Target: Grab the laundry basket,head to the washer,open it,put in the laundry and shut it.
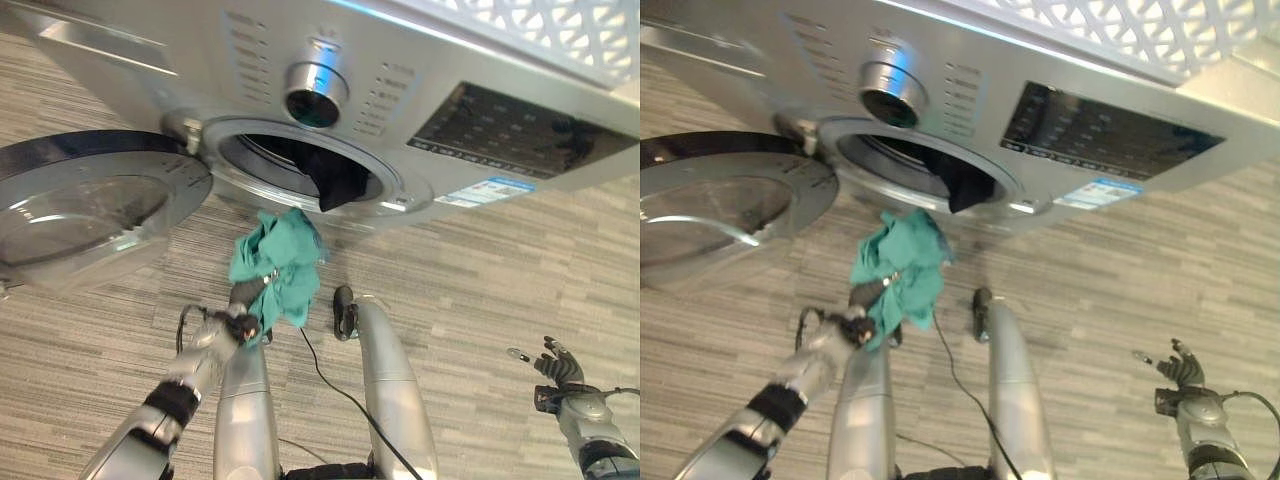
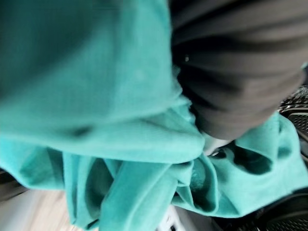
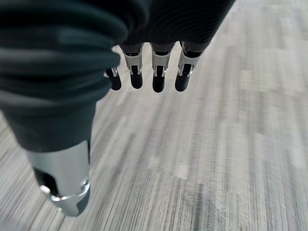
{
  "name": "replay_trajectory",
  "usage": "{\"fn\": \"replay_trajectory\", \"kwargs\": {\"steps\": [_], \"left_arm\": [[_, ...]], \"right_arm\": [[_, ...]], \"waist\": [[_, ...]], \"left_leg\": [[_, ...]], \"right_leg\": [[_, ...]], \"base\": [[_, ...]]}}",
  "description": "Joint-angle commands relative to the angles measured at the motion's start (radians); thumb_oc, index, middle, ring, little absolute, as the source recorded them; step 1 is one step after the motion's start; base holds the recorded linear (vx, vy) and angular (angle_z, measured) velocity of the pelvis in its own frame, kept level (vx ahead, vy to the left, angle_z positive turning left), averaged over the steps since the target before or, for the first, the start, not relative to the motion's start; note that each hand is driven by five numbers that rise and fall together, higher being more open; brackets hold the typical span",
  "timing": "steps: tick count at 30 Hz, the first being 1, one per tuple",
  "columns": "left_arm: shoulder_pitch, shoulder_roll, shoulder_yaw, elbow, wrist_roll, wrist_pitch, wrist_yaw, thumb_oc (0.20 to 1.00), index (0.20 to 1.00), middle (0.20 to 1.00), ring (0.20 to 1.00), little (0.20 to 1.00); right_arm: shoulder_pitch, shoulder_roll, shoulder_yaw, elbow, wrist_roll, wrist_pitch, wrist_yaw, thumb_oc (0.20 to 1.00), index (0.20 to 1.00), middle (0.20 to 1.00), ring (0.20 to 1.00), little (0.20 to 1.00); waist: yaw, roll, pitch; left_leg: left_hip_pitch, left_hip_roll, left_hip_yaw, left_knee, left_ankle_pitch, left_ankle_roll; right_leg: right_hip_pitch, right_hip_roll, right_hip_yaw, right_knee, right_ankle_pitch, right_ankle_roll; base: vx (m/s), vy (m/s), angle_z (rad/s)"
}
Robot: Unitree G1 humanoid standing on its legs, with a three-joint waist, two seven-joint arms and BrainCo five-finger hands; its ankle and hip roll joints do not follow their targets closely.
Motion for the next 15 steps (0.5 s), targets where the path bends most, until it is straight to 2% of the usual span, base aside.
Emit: {"fn": "replay_trajectory", "kwargs": {"steps": [1, 5, 8, 9, 10, 11, 12, 13, 15], "left_arm": [[-0.010, -0.048, 0.033, 0.005, -0.070, -0.087, 0.071, 0.200, 0.200, 0.200, 0.200, 0.200], [-0.240, -0.018, 0.141, 0.213, -0.147, -0.099, 0.131, 0.200, 0.200, 0.200, 0.200, 0.200], [-0.446, 0.067, 0.211, 0.382, -0.186, -0.114, 0.179, 0.200, 0.200, 0.200, 0.200, 0.200], [-0.511, 0.110, 0.217, 0.428, -0.185, -0.113, 0.195, 0.200, 0.200, 0.200, 0.200, 0.200], [-0.513, 0.111, 0.217, 0.431, -0.186, -0.113, 0.193, 0.200, 0.200, 0.200, 0.200, 0.200], [-0.698, 0.231, 0.183, 0.476, -0.173, -0.127, 0.241, 0.200, 0.200, 0.200, 0.200, 0.200], [-0.708, 0.233, 0.178, 0.483, -0.174, -0.126, 0.241, 0.200, 0.200, 0.200, 0.200, 0.200], [-0.780, 0.268, 0.165, 0.468, -0.198, -0.151, 0.262, 0.200, 0.200, 0.200, 0.200, 0.200], [-0.861, 0.288, 0.135, 0.450, -0.206, -0.182, 0.294, 0.200, 0.200, 0.200, 0.200, 0.200]], "right_arm": [[0.096, -0.031, 0.019, -0.072, 0.105, -0.021, -0.036, 1.000, 1.000, 1.000, 1.000, 1.000], [0.152, -0.011, 0.068, -0.260, 0.104, -0.047, -0.052, 1.000, 1.000, 1.000, 1.000, 1.000], [0.185, 0.000, 0.092, -0.323, 0.099, -0.059, -0.059, 1.000, 1.000, 1.000, 1.000, 1.000], [0.190, 0.003, 0.101, -0.326, 0.088, -0.058, -0.064, 1.000, 1.000, 1.000, 1.000, 1.000], [0.189, 0.003, 0.101, -0.326, 0.088, -0.058, -0.064, 1.000, 1.000, 1.000, 1.000, 1.000], [0.205, 0.013, 0.105, -0.333, 0.083, -0.058, -0.075, 1.000, 1.000, 1.000, 1.000, 1.000], [0.202, 0.016, 0.103, -0.334, 0.083, -0.057, -0.076, 1.000, 1.000, 1.000, 1.000, 1.000], [0.221, 0.023, 0.084, -0.343, 0.086, -0.059, -0.084, 1.000, 1.000, 1.000, 1.000, 1.000], [0.236, 0.042, 0.082, -0.334, 0.080, -0.058, -0.092, 1.000, 1.000, 1.000, 1.000, 1.000]], "waist": [[-0.025, 0.006, -0.092], [-0.081, -0.025, -0.093], [-0.125, -0.047, -0.107], [-0.138, -0.052, -0.113], [-0.138, -0.052, -0.113], [-0.170, -0.058, -0.131], [-0.169, -0.059, -0.130], [-0.178, -0.060, -0.136], [-0.182, -0.058, -0.146]], "left_leg": [[0.076, -0.024, 0.035, 0.078, -0.164, 0.074], [0.033, 0.000, 0.047, 0.114, -0.184, 0.067], [-0.008, 0.022, 0.055, 0.155, -0.209, 0.059], [-0.024, 0.034, 0.056, 0.170, -0.216, 0.056], [-0.026, 0.034, 0.056, 0.171, -0.217, 0.056], [-0.068, 0.062, 0.064, 0.209, -0.232, 0.050], [-0.074, 0.063, 0.063, 0.213, -0.233, 0.049], [-0.096, 0.073, 0.064, 0.229, -0.241, 0.049], [-0.135, 0.085, 0.063, 0.255, -0.248, 0.050]], "right_leg": [[0.023, 0.028, -0.022, -0.099, 0.022, 0.017], [-0.030, 0.052, 0.000, -0.076, 0.025, 0.013], [-0.076, 0.072, 0.008, -0.052, 0.025, 0.011], [-0.091, 0.079, 0.009, -0.047, 0.027, 0.012], [-0.092, 0.079, 0.009, -0.047, 0.027, 0.012], [-0.127, 0.093, 0.011, -0.043, 0.038, 0.014], [-0.133, 0.095, 0.010, -0.041, 0.037, 0.014], [-0.156, 0.103, 0.008, -0.035, 0.044, 0.019], [-0.187, 0.112, 0.000, -0.035, 0.051, 0.023]], "base": [[0.00, -0.008, -0.18], [0.02, -0.010, -0.25], [0.03, -0.020, -0.26], [0.02, -0.018, -0.12], [0.02, -0.015, -0.29], [0.02, -0.009, -0.34], [0.02, -0.008, -0.35], [0.01, -0.004, -0.25], [0.02, -0.019, -0.17]]}}
